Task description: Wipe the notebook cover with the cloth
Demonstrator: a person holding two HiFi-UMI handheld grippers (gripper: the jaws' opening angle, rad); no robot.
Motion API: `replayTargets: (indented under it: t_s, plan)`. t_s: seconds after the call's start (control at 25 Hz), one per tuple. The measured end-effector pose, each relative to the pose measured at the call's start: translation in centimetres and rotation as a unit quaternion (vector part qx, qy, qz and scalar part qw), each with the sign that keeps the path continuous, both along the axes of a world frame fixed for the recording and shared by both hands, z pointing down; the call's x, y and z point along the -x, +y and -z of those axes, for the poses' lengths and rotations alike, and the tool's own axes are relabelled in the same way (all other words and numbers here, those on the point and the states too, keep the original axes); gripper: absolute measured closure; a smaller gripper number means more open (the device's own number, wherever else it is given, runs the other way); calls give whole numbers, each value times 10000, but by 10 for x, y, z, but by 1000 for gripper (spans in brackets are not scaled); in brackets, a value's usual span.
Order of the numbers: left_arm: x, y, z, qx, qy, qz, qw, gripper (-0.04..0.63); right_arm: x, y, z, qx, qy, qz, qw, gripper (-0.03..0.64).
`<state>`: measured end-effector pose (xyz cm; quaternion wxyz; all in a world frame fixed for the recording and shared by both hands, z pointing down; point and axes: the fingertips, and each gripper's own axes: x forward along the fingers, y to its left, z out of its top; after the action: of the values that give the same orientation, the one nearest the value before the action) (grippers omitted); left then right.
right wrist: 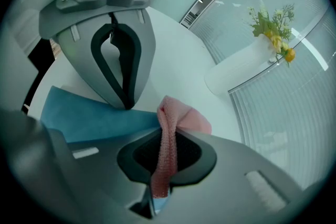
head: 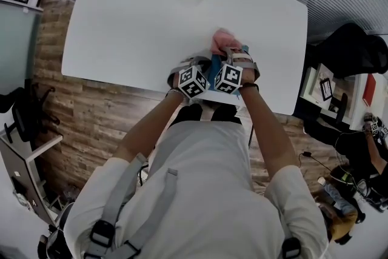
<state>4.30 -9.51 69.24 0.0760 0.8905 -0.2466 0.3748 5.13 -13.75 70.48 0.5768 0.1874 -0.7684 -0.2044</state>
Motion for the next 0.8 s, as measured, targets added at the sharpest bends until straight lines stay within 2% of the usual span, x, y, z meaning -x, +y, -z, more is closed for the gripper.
replayTargets:
  t_s: [0.44,0.64,0.8]
  plan:
    - [0,0,-1,64,18,6,10000,600,-2,21,0,15,48,51,10000,607]
    - [0,1,-1,56,17,14,10000,600,-10,30,-8,-19,287,91,9995,607]
    - [1,1,-2,52,5,18,10000,601,-3,37,0,4,160,111,9998,607]
